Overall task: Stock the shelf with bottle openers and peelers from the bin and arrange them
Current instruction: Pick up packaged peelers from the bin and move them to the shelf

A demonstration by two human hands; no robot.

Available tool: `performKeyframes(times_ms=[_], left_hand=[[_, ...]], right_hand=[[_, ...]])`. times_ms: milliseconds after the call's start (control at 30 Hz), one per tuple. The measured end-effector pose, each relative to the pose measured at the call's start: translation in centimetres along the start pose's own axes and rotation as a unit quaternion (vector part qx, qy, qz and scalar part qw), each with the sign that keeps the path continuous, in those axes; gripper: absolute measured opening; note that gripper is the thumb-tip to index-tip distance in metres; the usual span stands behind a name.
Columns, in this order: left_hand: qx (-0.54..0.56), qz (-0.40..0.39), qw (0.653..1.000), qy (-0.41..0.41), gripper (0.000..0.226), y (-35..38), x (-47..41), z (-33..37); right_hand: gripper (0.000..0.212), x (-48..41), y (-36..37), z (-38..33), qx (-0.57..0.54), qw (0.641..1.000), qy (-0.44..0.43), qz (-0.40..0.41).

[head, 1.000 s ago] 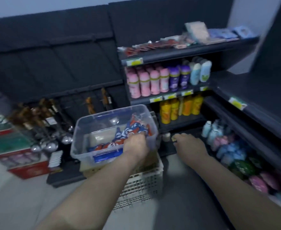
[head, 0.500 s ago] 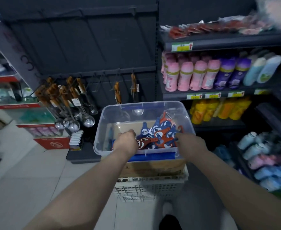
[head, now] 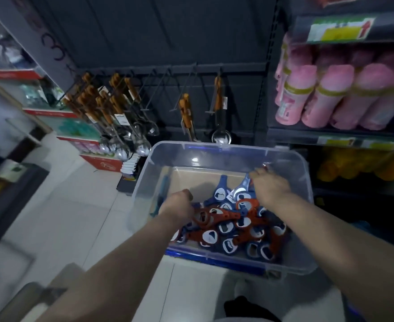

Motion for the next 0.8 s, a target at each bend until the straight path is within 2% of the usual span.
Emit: performKeyframes(times_ms=[133, 300, 367, 433, 500, 567, 633, 700, 733, 800], left_hand=[[0.043, -0.034, 0.998, -0.018, 0.026, 1.0, -1.2, -1.0], [0.012, -0.060, 0.998, 0.025, 0.030, 2.3, -1.9, -0.5], [-0.006, -0.040, 0.996, 0.085, 0.032, 2.5, -1.8, 0.8], [-0.027, -0.010, 0.981, 0.190, 0.035, 2.7, -1.3, 2.8], [-0.069, 0.012, 0.949, 0.307, 0.043, 3.2, -0.7, 4.9], [-0.139, -0.011, 0.916, 0.376, 0.051, 4.1, -0.4, 6.6], [-0.211, -0.041, 0.893, 0.397, 0.056, 4.8, -0.6, 7.2], [-0.256, -0.022, 0.882, 0.396, 0.063, 4.7, -1.0, 6.9], [-0.256, -0.002, 0.887, 0.383, 0.066, 4.3, -1.4, 6.4], [-0.201, 0.048, 0.928, 0.311, 0.068, 3.4, -2.4, 4.8]], right_hand=[[0.046, -2.3, 0.8, -0.2, 0.056, 0.998, -0.011, -0.027], [0.040, -3.1, 1.3, 0.3, 0.142, 0.988, 0.022, -0.054], [0.037, -3.2, 1.0, 0.7, 0.142, 0.987, 0.037, -0.059], [0.033, -2.8, 0.2, 0.7, 0.128, 0.990, 0.039, -0.033], [0.029, -1.9, -0.7, 0.7, 0.115, 0.993, 0.037, 0.017], [0.030, -0.9, -1.3, 0.8, 0.076, 0.995, 0.053, 0.046], [0.026, 0.0, -1.8, 0.9, 0.032, 0.995, 0.058, 0.079], [0.022, 0.7, -2.2, 0.9, 0.003, 0.992, 0.039, 0.123], [0.021, 1.0, -2.3, 0.7, -0.011, 0.990, 0.029, 0.141], [0.020, 1.6, -2.4, -0.2, -0.032, 0.985, 0.009, 0.172]])
Point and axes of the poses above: each hand's wrist, its own x-axis away from the middle knuckle, its own y-axis out of the palm, z = x × y, the point moved 3 cm from there along -x, towards the middle knuckle, and after that the axes turned 13 degrees about -x, right-handed, at the moved point
